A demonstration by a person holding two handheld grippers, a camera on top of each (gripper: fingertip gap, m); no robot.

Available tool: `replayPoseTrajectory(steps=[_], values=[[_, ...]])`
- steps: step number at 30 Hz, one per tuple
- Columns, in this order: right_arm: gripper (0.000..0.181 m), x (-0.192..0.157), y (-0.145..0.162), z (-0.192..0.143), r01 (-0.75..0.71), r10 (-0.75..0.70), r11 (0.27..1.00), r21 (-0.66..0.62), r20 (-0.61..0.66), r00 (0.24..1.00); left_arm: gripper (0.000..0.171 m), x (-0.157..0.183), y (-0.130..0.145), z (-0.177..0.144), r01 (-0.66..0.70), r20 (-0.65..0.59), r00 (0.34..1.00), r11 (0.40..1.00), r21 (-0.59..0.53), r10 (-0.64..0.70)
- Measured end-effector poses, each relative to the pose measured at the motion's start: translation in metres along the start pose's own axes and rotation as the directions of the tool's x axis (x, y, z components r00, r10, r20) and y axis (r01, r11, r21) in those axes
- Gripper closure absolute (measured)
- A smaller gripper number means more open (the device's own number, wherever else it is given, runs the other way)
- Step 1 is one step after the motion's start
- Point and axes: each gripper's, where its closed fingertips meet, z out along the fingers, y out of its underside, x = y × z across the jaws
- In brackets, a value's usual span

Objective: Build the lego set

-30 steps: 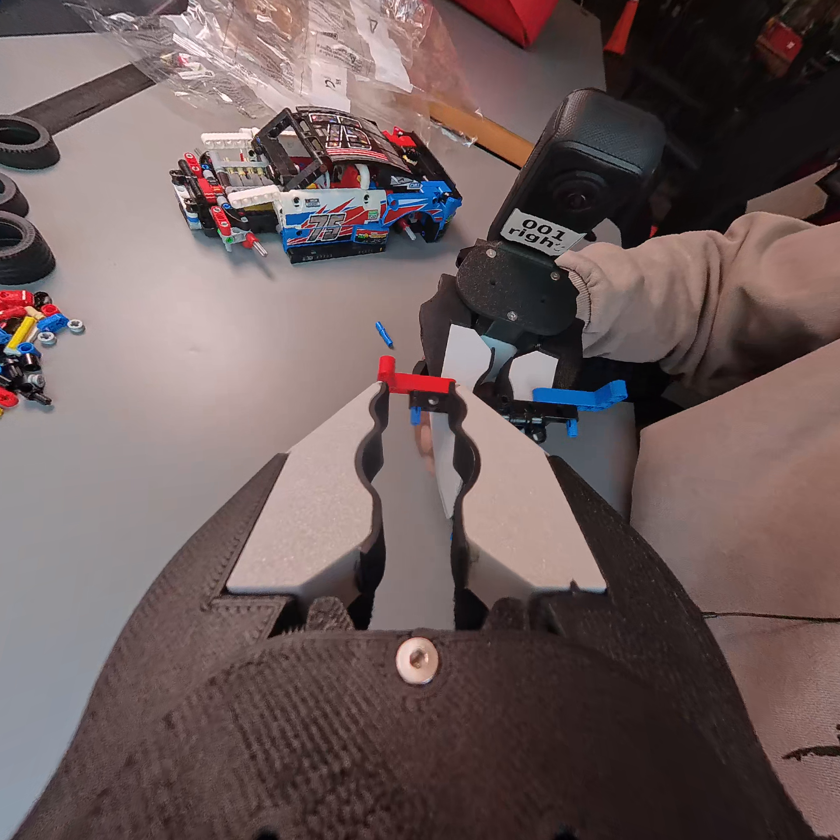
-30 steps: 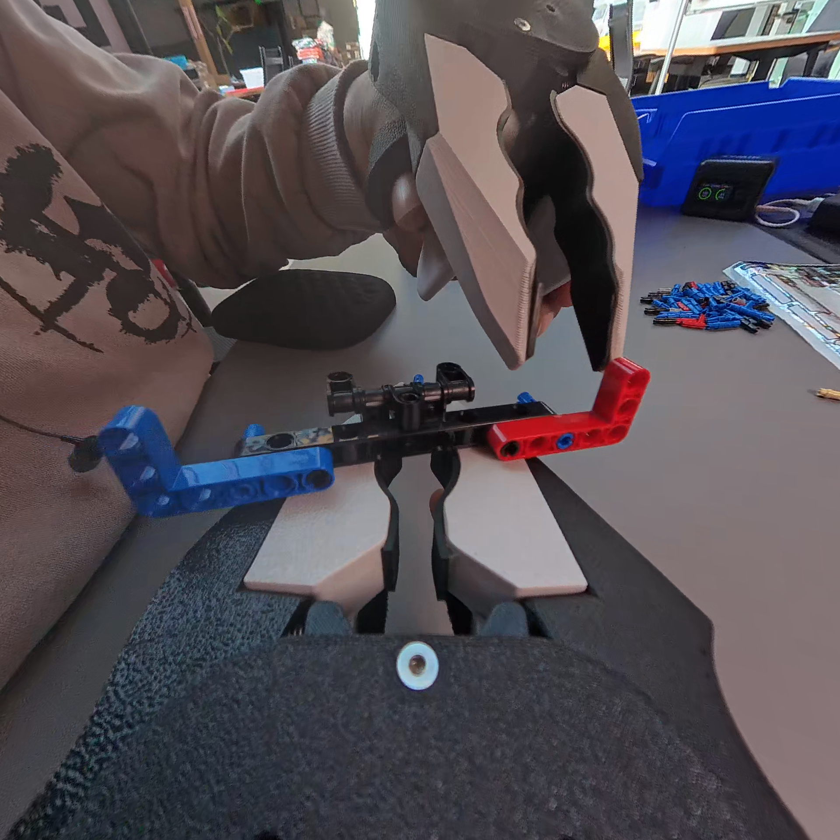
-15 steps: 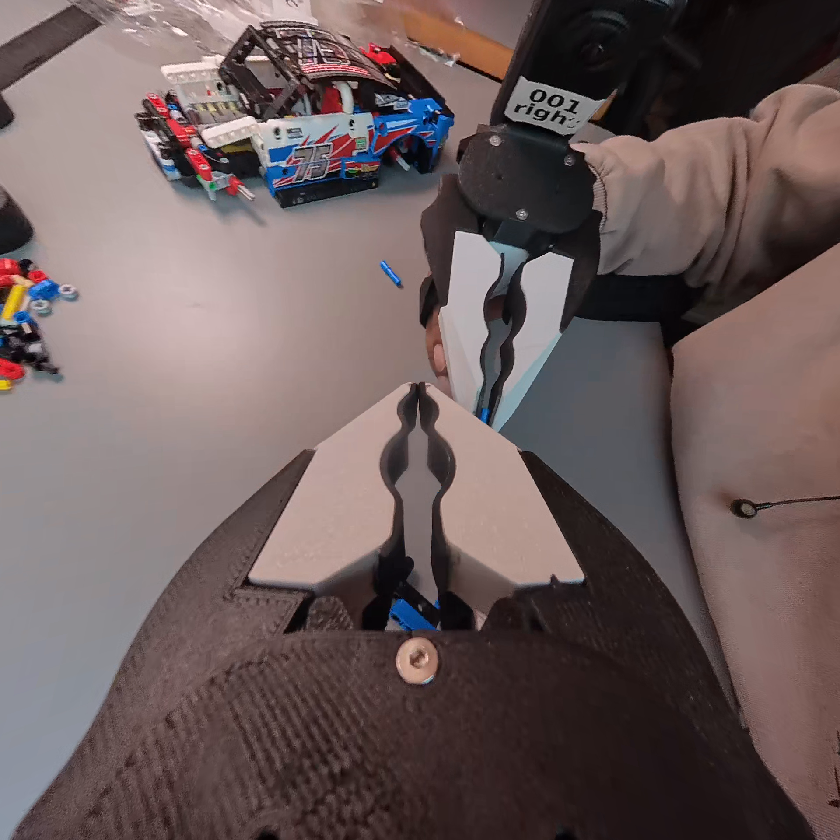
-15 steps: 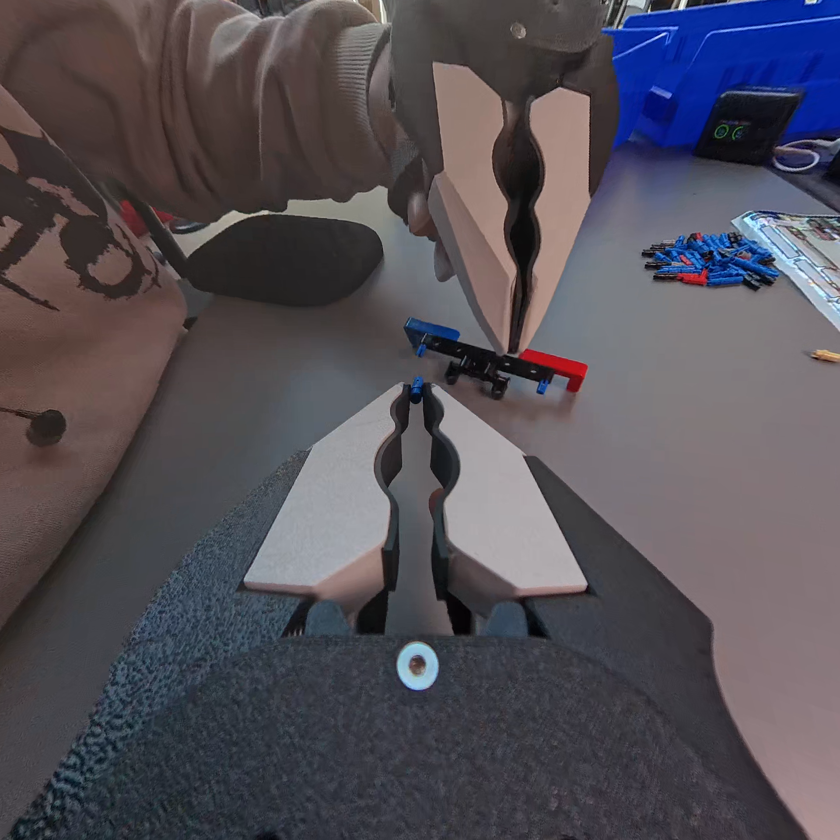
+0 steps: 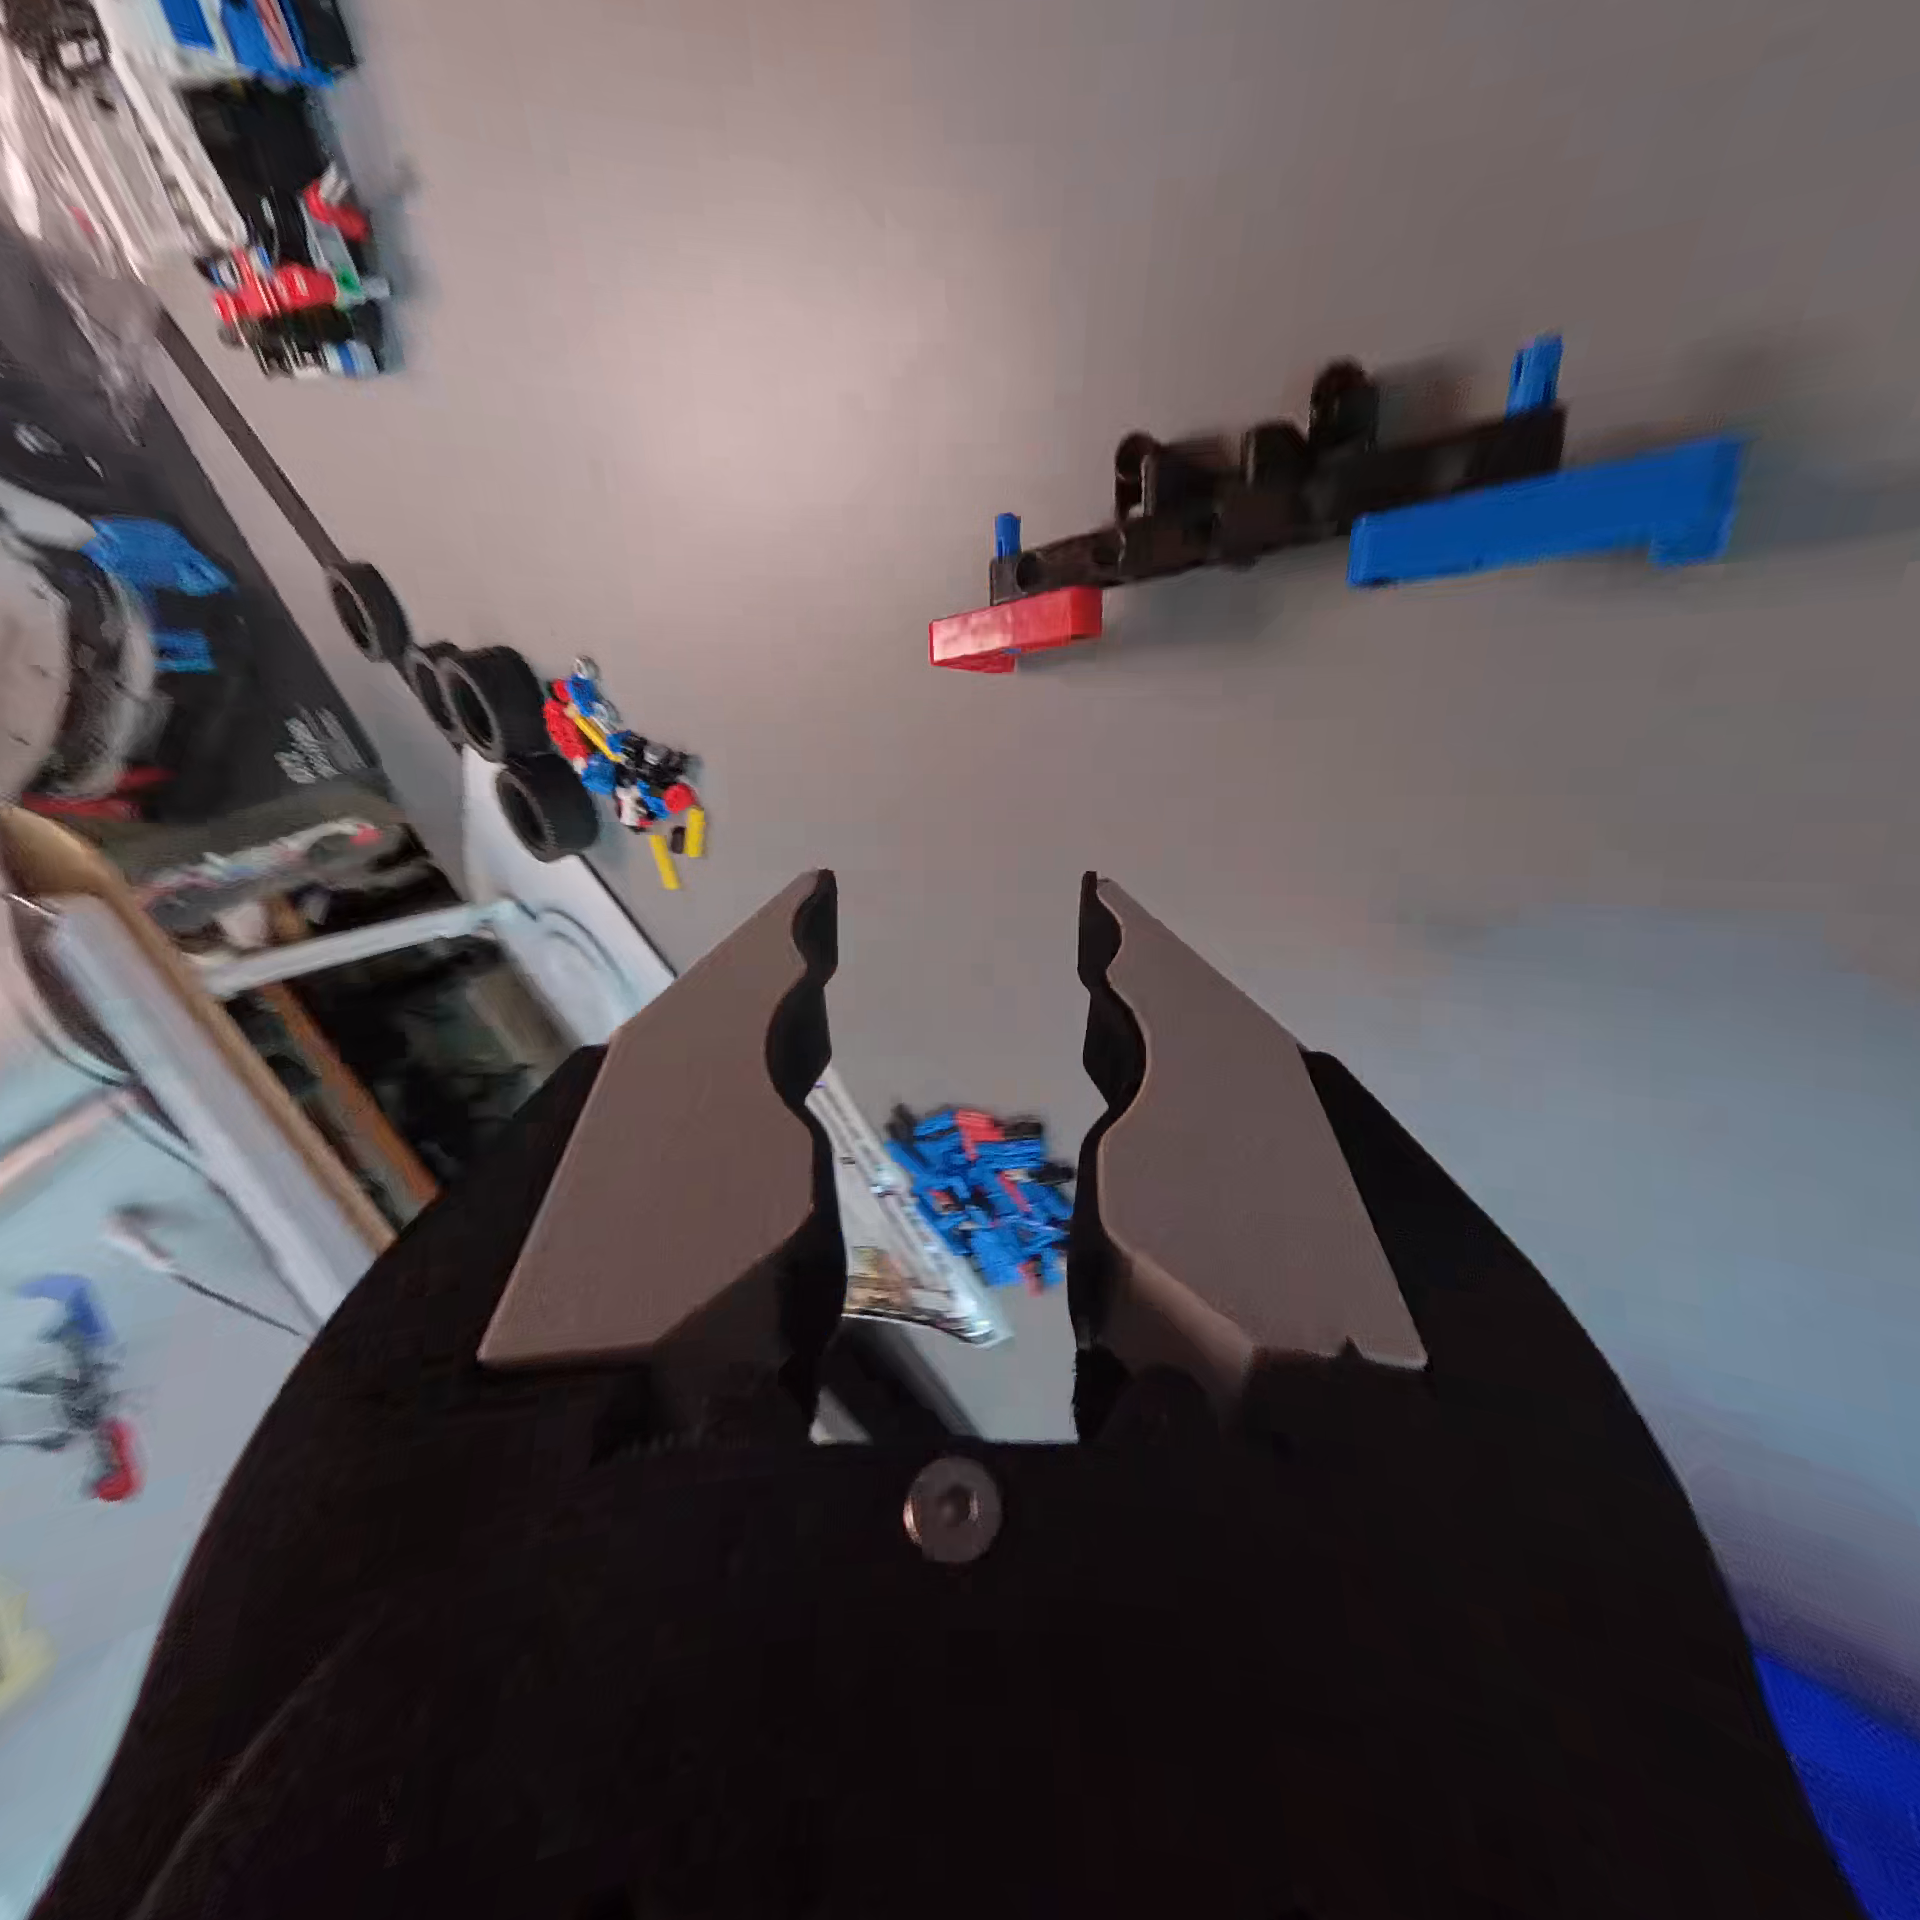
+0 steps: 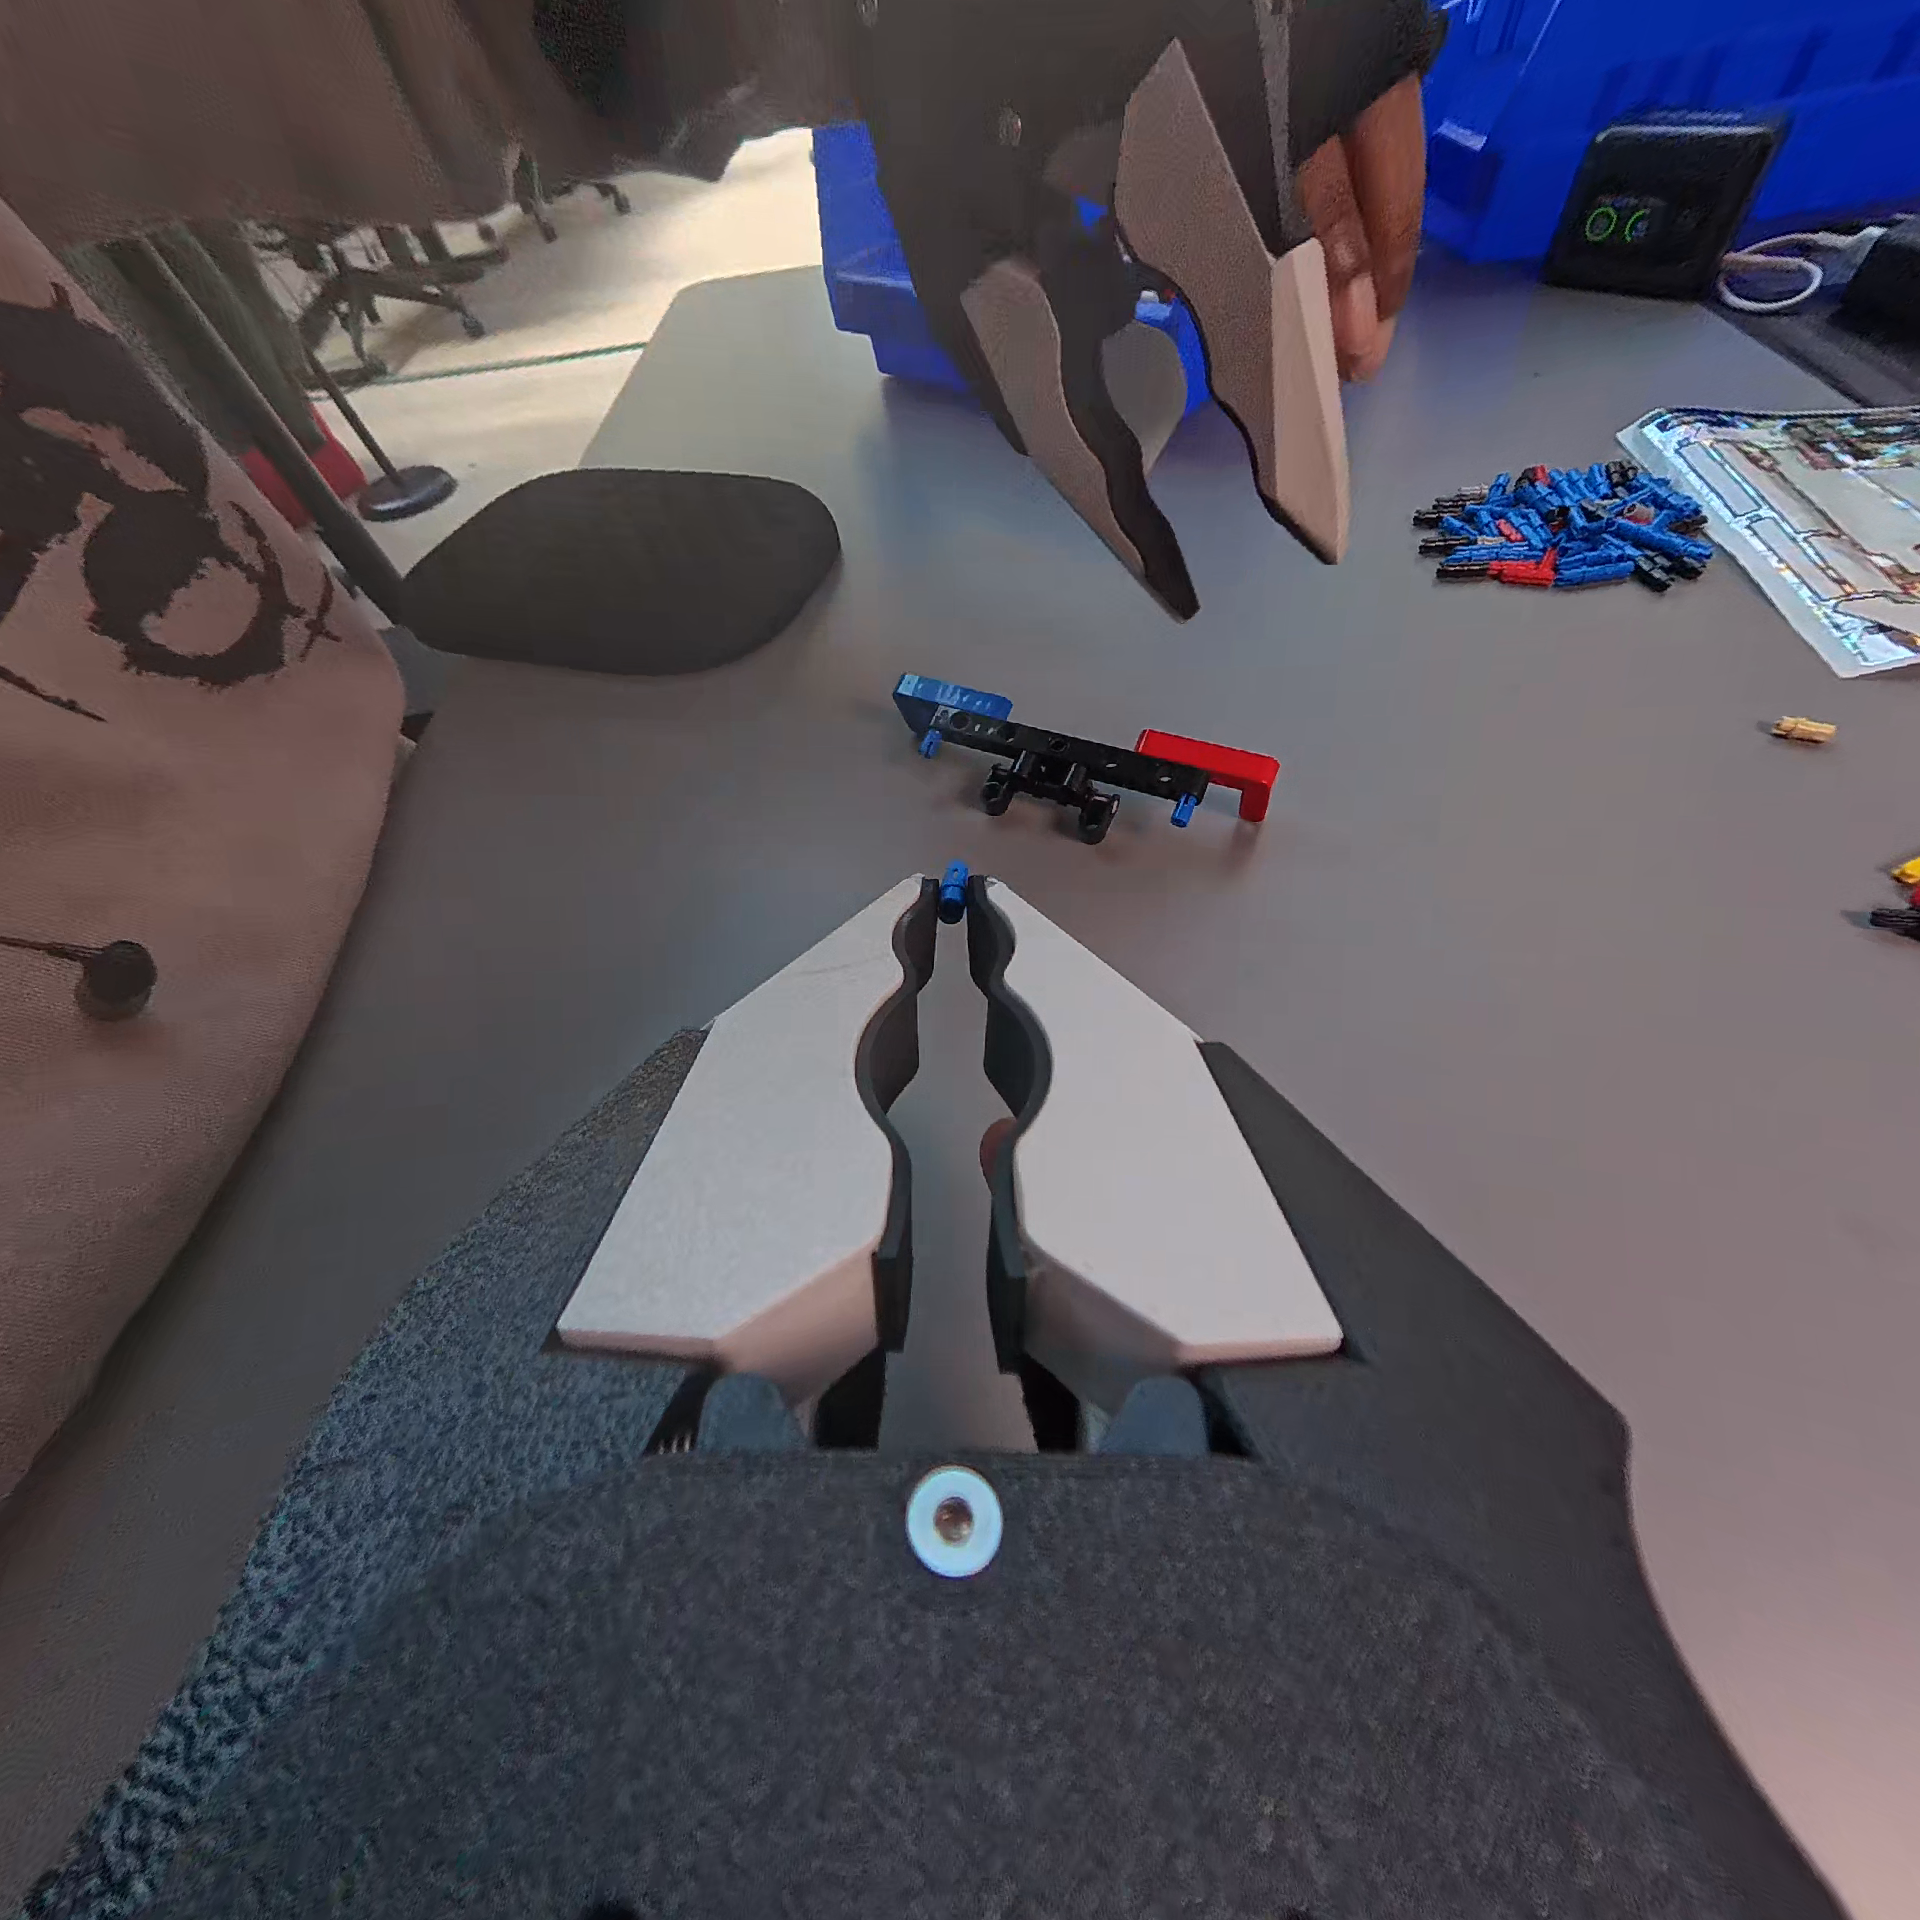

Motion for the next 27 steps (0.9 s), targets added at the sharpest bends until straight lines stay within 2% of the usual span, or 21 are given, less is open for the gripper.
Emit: replayPoseTrajectory(steps=[1, 5, 8, 10, 15, 19, 23, 27], values=[[0.178, -0.001, -0.001, -0.003, -0.002, 0.002, 1.0, 0.003, 0.002, 1.0, 0.121, -0.002, 0.0, 0.004, -0.101, 0.028, 0.995, 0.995, -0.003, 0.101], [0.178, -0.001, -0.002, -0.017, -0.019, 0.019, 1.0, 0.014, -0.013, 1.0, 0.115, -0.005, -0.022, 0.018, -0.292, 0.063, 0.956, 0.953, 0.078, 0.287], [0.178, -0.001, 0.0, -0.027, -0.044, 0.045, 0.999, 0.029, -0.033, 0.998, 0.117, 0.004, -0.033, 0.026, -0.359, -0.033, 0.93, 0.926, 0.114, 0.365], [0.178, -0.001, 0.004, -0.033, -0.058, 0.06, 0.998, 0.034, -0.045, 0.997, 0.126, 0.009, -0.037, 0.028, -0.364, -0.098, 0.92, 0.921, 0.136, 0.378], [0.178, -0.004, 0.007, -0.04, -0.063, 0.065, 0.997, 0.04, -0.05, 0.997, 0.15, 0.014, -0.054, 0.03, -0.222, -0.188, 0.947, 0.954, 0.2, 0.26], [0.178, -0.007, 0.006, -0.041, -0.053, 0.055, 0.998, 0.039, -0.035, 0.998, 0.151, 0.019, -0.068, 0.024, 0.062, -0.308, 0.951, 0.975, 0.212, 0.007], [0.178, -0.011, 0.009, -0.04, -0.053, 0.053, 0.998, 0.022, -0.022, 0.998, 0.152, 0.026, -0.084, 0.014, 0.365, -0.46, 0.85, 0.917, 0.163, -0.257], [0.178, -0.014, 0.014, -0.035, -0.046, 0.046, 0.999, -0.01, -0.014, 0.999, 0.153, 0.037, -0.099, 0.005, 0.502, -0.556, 0.744, 0.859, 0.1, -0.37]])
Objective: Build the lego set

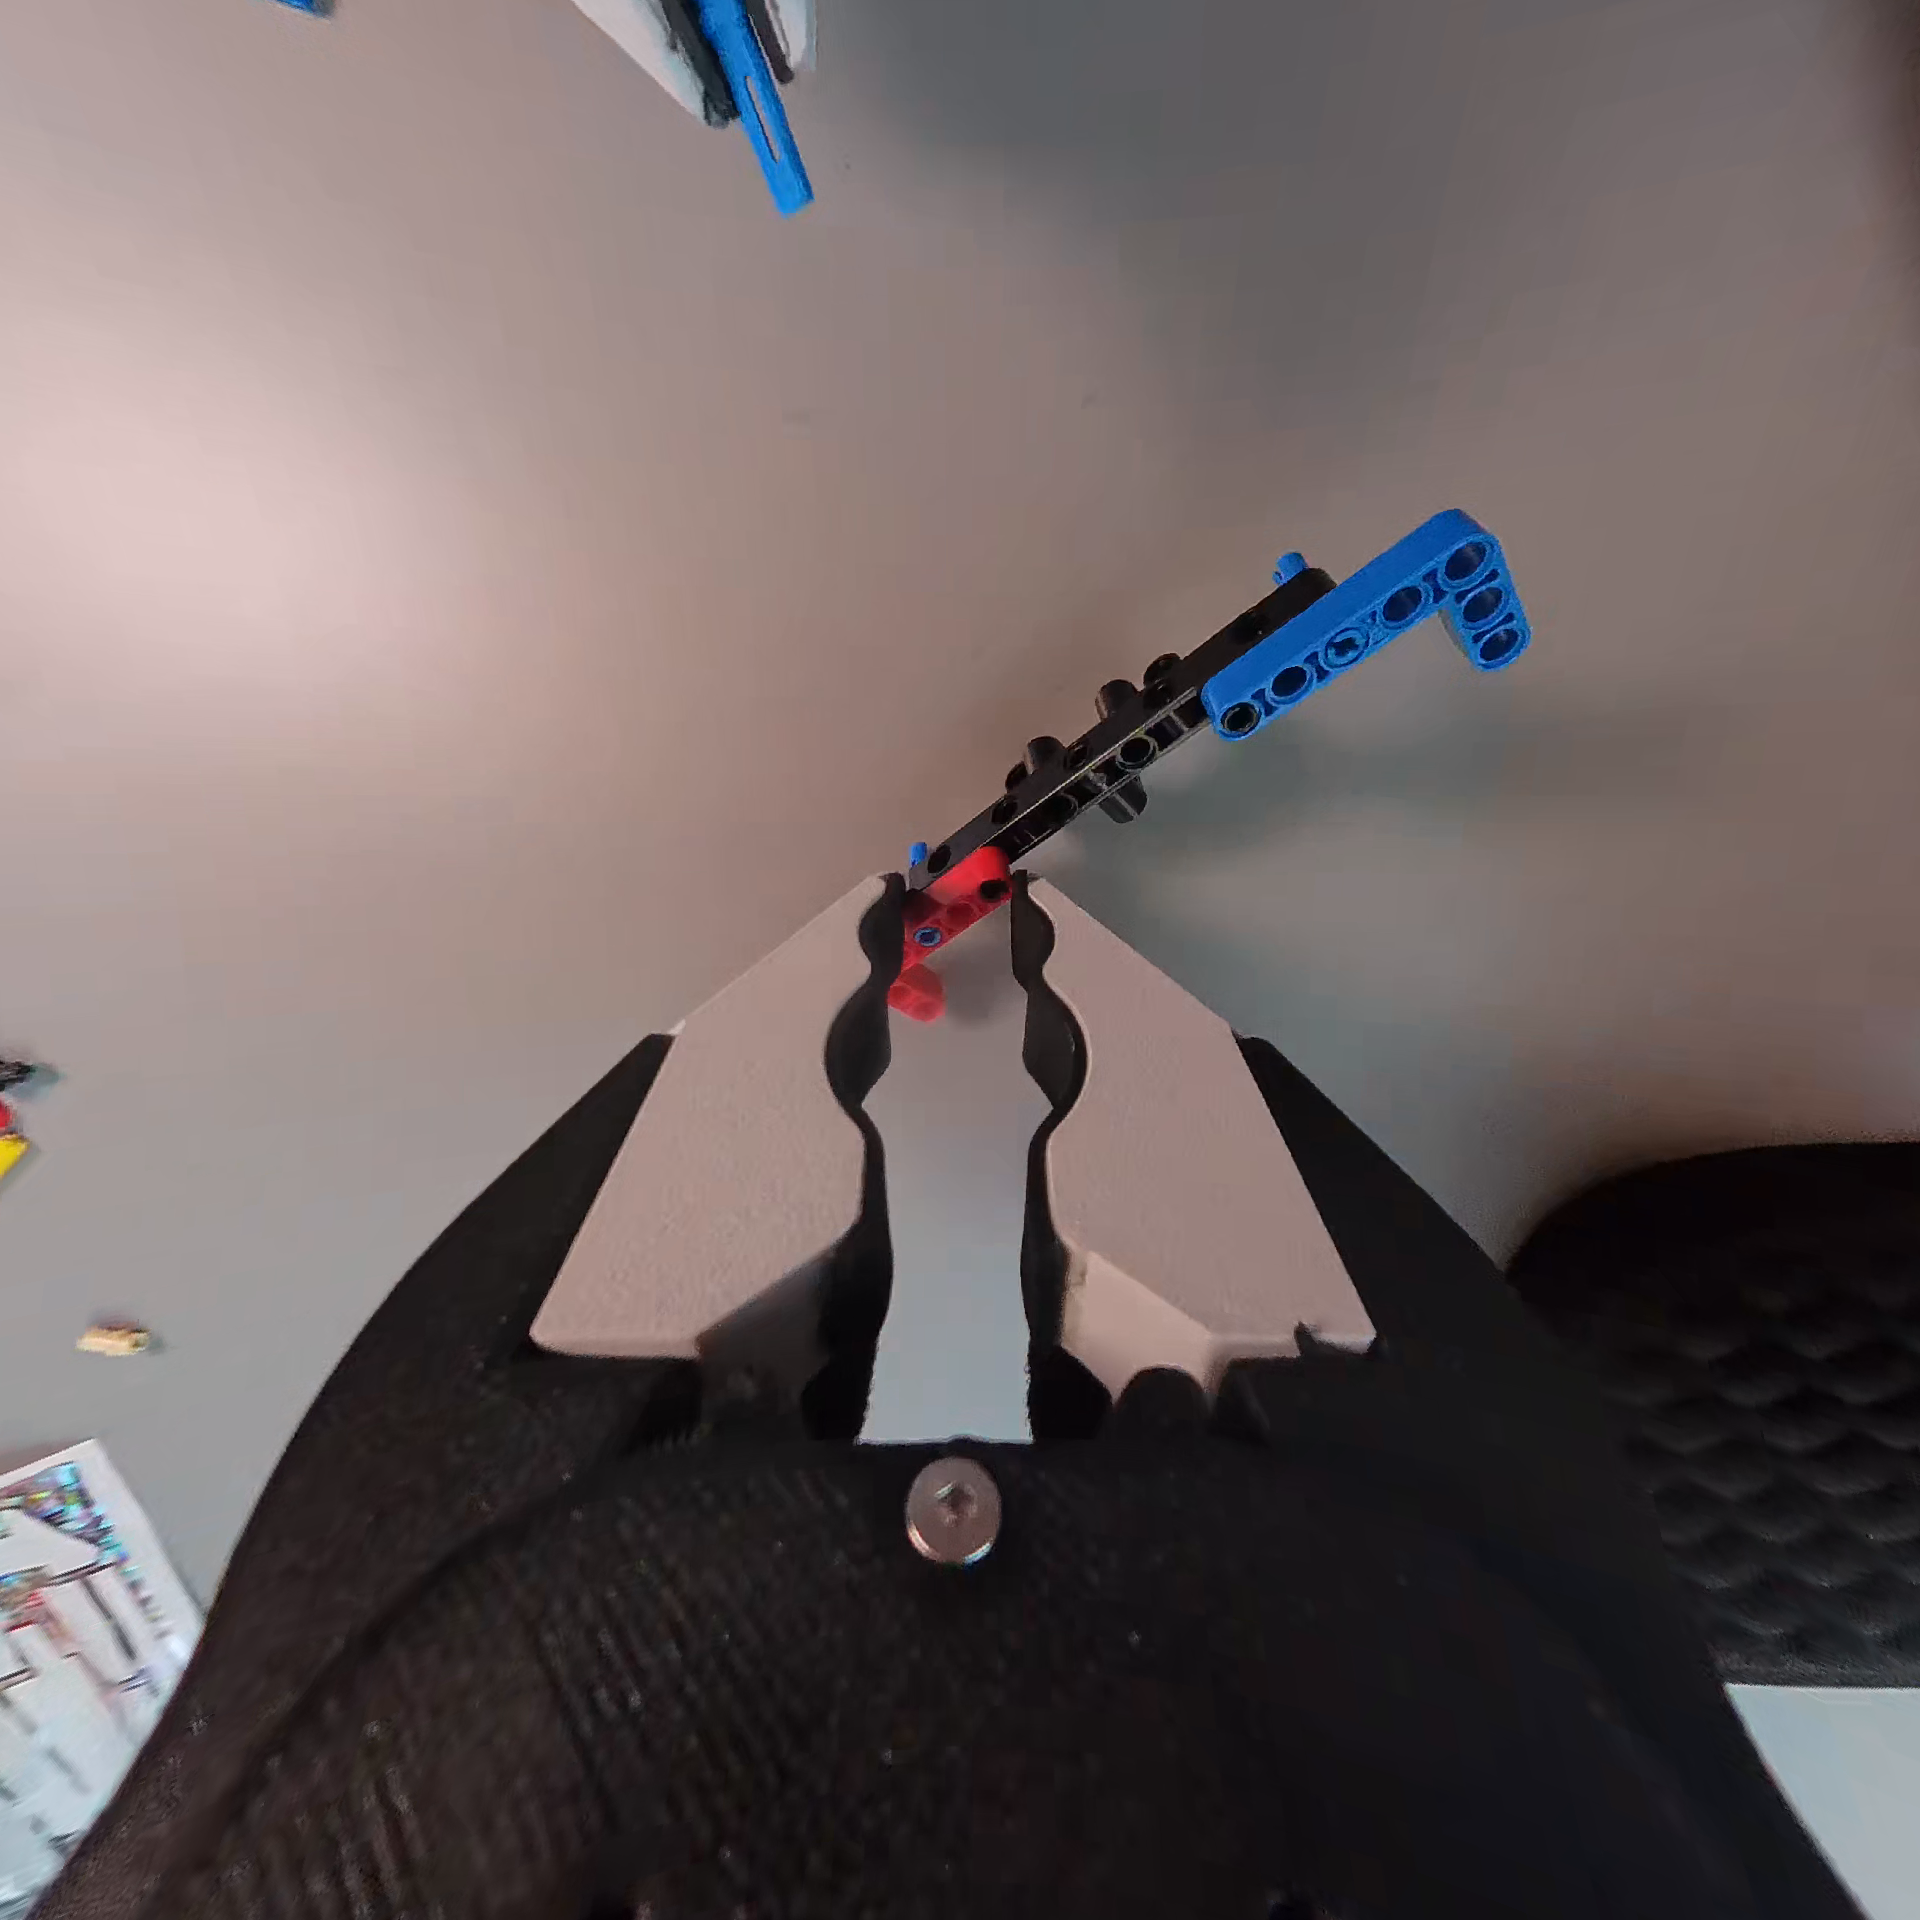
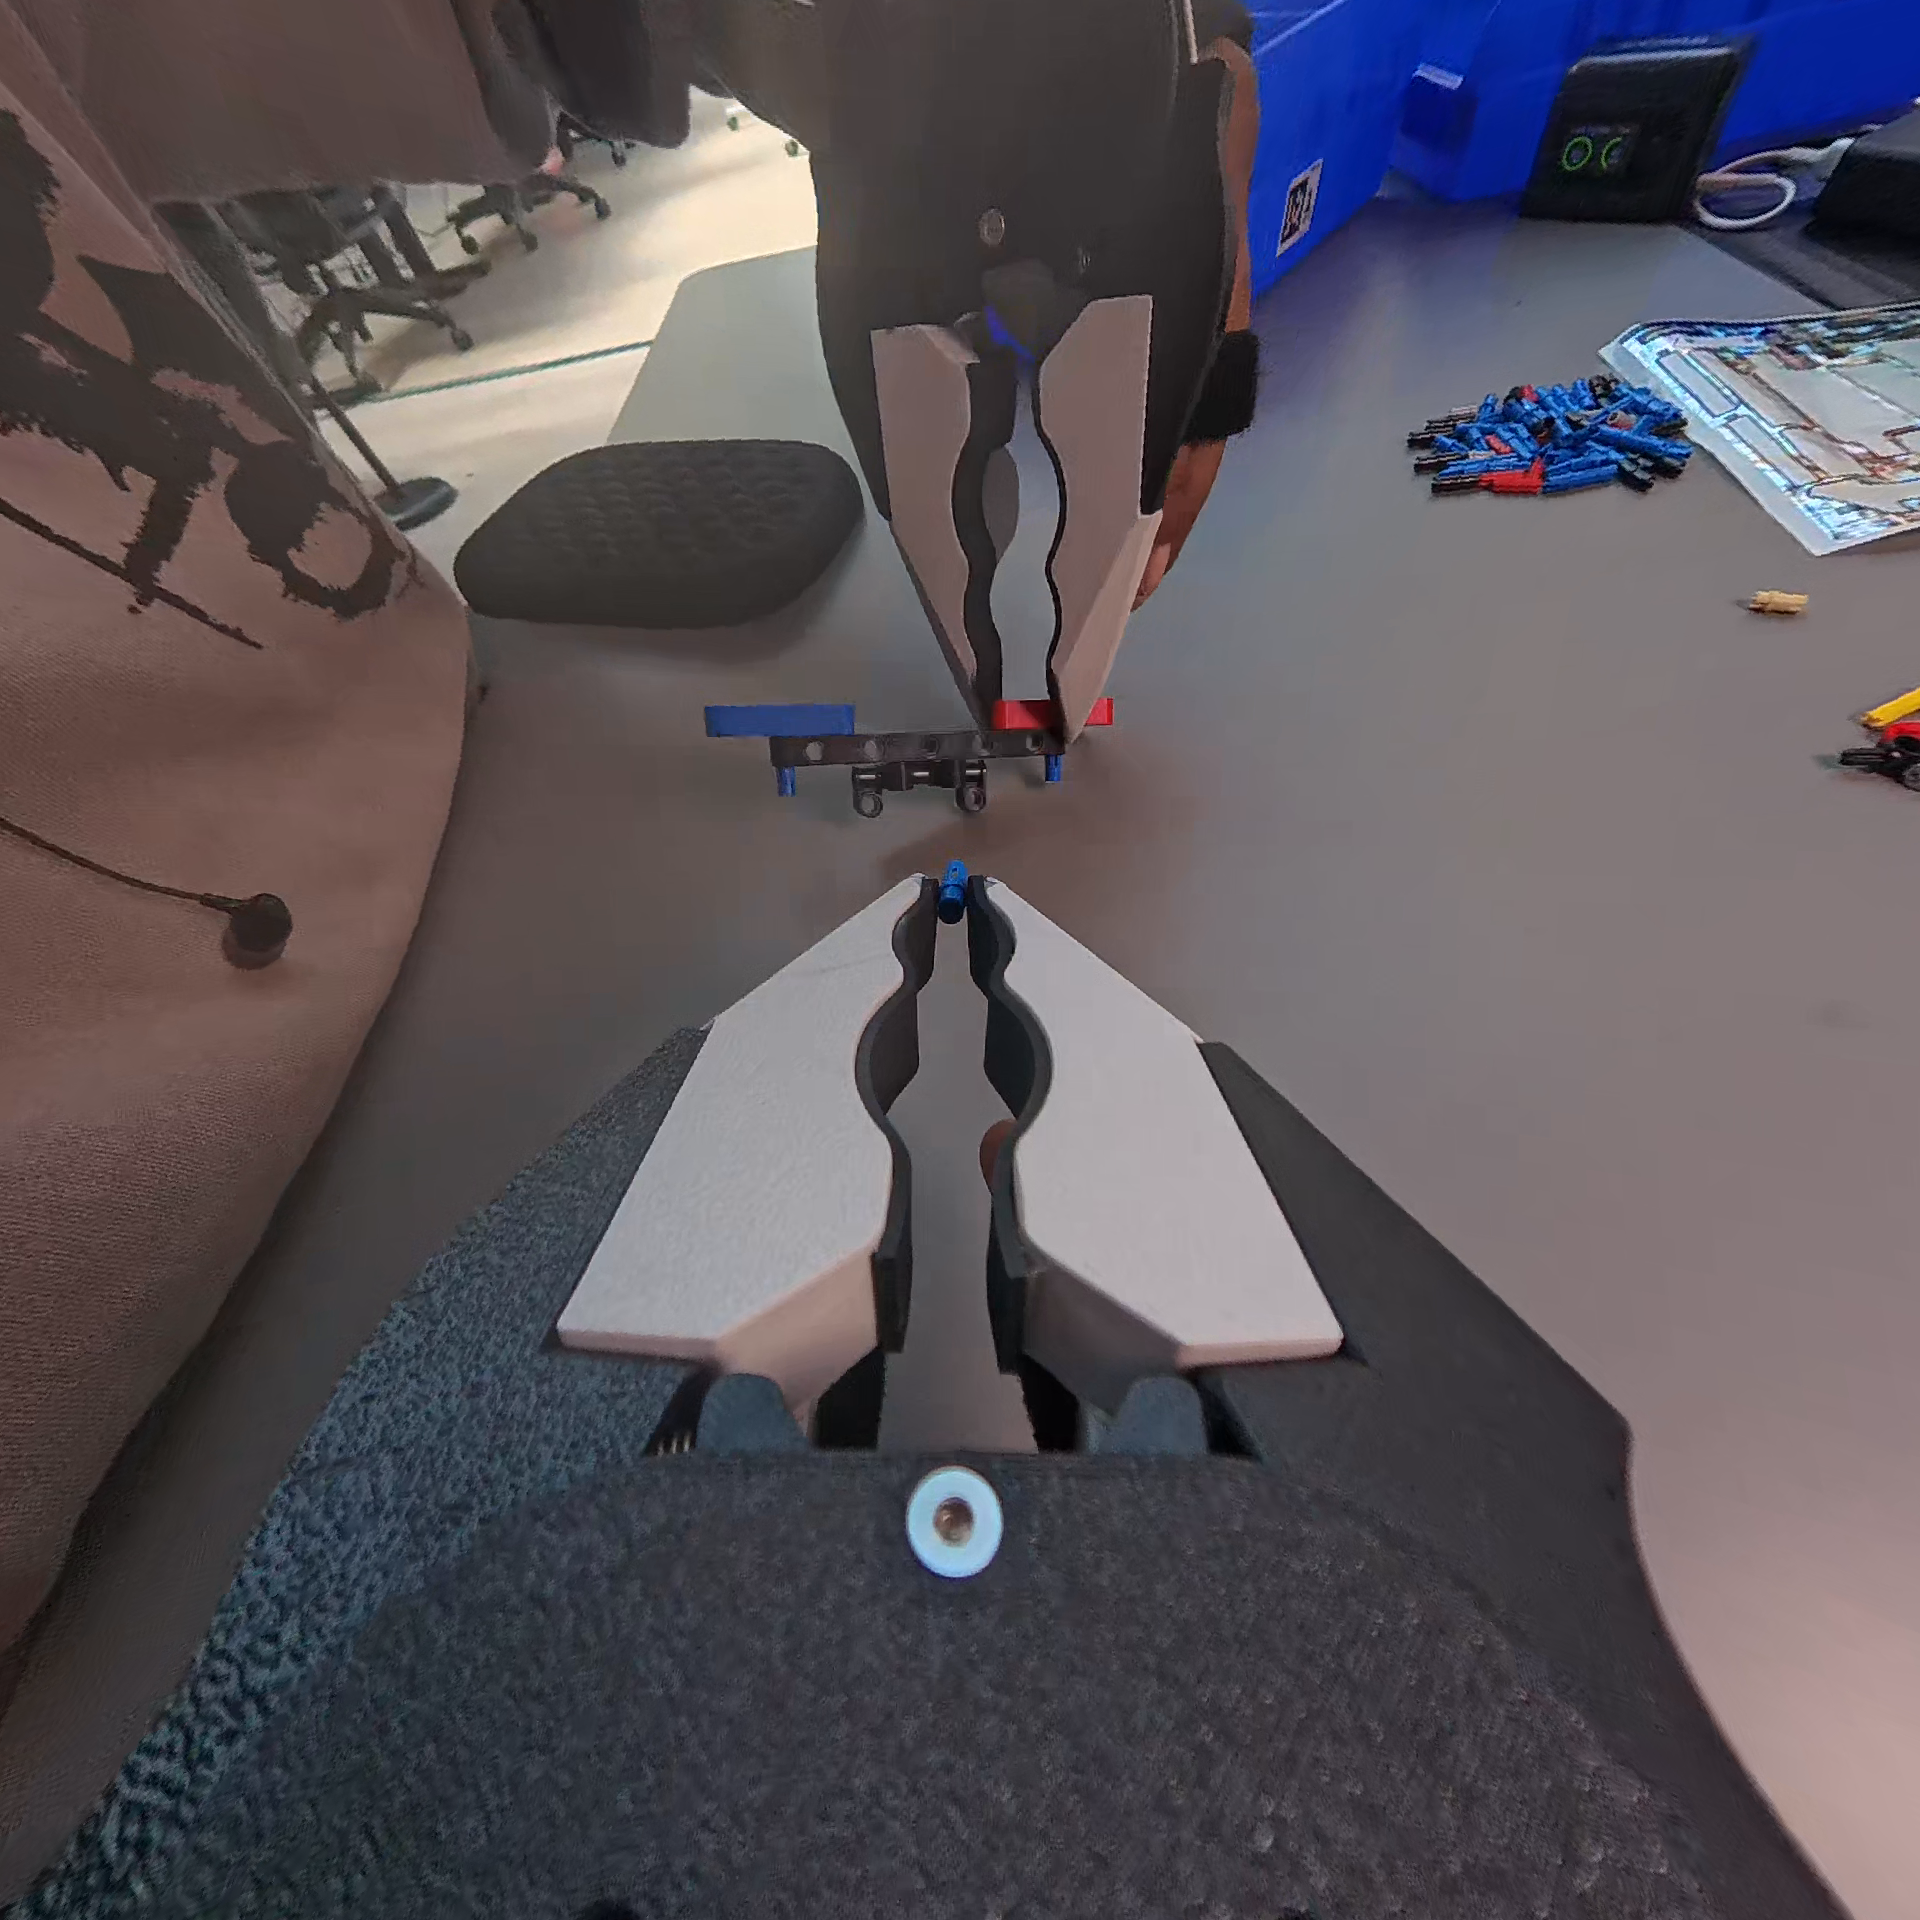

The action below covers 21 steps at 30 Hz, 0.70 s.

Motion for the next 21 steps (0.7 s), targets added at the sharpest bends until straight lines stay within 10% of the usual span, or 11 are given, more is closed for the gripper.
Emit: replayPoseTrajectory(steps=[21], values=[[0.178, -0.02, 0.003, 0.016, 0.082, -0.083, 0.983, -0.164, -0.001, 0.997, 0.16, 0.015, -0.029, 0.009, 0.332, -0.012, 0.941, 0.913, 0.239, -0.339]])
